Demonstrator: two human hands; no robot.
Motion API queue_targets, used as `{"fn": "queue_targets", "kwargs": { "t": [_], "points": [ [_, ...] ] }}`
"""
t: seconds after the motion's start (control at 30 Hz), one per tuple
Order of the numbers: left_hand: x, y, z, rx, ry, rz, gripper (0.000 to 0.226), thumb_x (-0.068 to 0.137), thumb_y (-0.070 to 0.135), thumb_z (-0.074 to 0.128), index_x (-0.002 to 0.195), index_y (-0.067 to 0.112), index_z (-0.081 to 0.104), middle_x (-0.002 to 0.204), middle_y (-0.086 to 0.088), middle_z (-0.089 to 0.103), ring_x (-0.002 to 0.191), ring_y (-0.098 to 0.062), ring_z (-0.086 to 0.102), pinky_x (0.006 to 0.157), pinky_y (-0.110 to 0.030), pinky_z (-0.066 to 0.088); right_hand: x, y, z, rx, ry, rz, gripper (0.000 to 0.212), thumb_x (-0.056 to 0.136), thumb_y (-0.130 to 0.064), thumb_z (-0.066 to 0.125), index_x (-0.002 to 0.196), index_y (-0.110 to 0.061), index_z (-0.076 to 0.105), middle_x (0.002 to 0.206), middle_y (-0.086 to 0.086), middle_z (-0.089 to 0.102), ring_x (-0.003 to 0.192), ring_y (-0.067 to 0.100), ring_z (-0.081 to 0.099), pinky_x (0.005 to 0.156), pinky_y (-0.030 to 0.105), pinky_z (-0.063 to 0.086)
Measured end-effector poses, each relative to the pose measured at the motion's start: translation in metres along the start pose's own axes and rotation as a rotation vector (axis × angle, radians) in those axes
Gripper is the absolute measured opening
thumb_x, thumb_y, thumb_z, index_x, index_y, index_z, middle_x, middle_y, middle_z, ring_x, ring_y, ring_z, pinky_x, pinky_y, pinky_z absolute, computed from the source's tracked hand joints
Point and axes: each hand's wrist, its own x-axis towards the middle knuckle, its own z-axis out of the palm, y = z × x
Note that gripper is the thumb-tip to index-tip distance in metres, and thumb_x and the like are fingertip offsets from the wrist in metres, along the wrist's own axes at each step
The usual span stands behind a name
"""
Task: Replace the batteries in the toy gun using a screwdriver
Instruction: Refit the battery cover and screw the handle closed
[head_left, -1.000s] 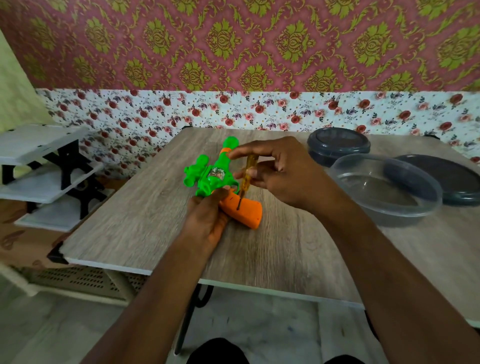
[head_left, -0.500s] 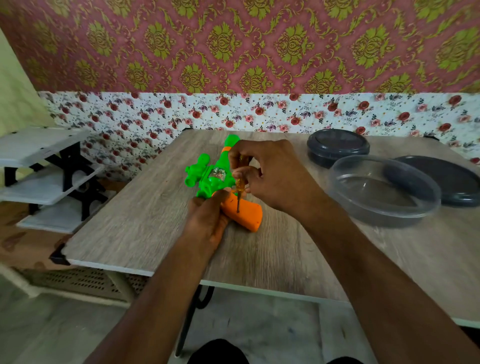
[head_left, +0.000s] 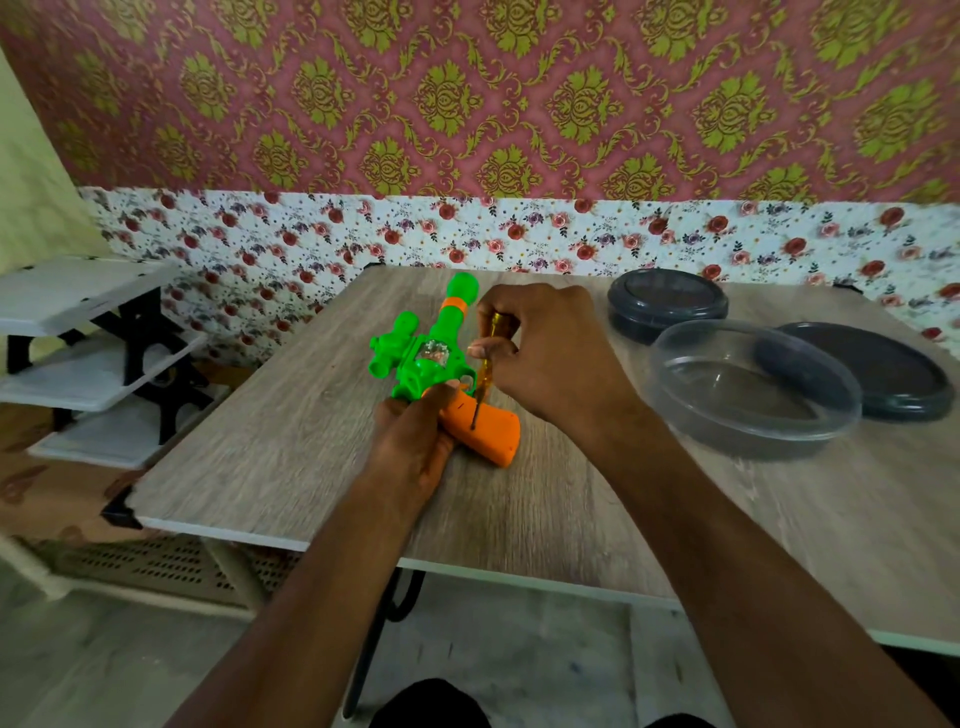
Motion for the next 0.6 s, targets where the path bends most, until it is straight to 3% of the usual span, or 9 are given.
{"fn": "queue_targets", "kwargs": {
  "t": [0.2, 0.37, 0.5, 0.6],
  "points": [
    [0.001, 0.0, -0.001, 0.002, -0.006, -0.007, 0.03, 0.094, -0.006, 0.062, 0.124, -0.002, 0.065, 0.111, -0.02, 0.073, 0.09, -0.024, 0.072, 0.086, -0.045, 0.06, -0.008, 0.002, 0.004, -0.002, 0.064, -0.041, 0.014, 0.084, -0.026, 0.08, 0.086, -0.022, 0.067, 0.078, 0.003, 0.07, 0.07, 0.022, 0.066, 0.065, 0.041, 0.059],
    [-0.005, 0.003, 0.0, -0.001, -0.014, -0.004, 0.022, 0.093, -0.009, 0.061, 0.11, 0.002, 0.069, 0.089, -0.01, 0.078, 0.079, -0.02, 0.074, 0.073, -0.038, 0.063, -0.014, 0.006, 0.003, 0.046, 0.083, -0.057, 0.016, 0.087, -0.033, 0.074, 0.089, -0.02, 0.065, 0.076, 0.002, 0.069, 0.065, 0.022, 0.067, 0.063, 0.044, 0.059],
    [-0.015, 0.009, 0.003, -0.029, -0.009, -0.024, 0.031, 0.093, -0.009, 0.062, 0.123, -0.002, 0.065, 0.105, -0.02, 0.072, 0.09, -0.028, 0.07, 0.09, -0.053, 0.058, -0.026, 0.013, -0.006, 0.219, 0.091, 0.013, 0.014, 0.094, -0.029, 0.072, 0.1, -0.017, 0.068, 0.086, 0.0, 0.072, 0.063, 0.013, 0.072, 0.063, 0.045, 0.061],
    [-0.017, 0.01, 0.005, -0.033, -0.015, -0.017, 0.024, 0.094, -0.011, 0.059, 0.114, 0.001, 0.065, 0.095, -0.018, 0.073, 0.076, -0.026, 0.073, 0.082, -0.05, 0.062, -0.035, 0.013, -0.008, 0.259, 0.228, -0.026, 0.02, 0.098, -0.023, 0.067, 0.115, -0.014, 0.066, 0.096, 0.002, 0.074, 0.06, 0.014, 0.071, 0.059, 0.046, 0.06]
  ]
}}
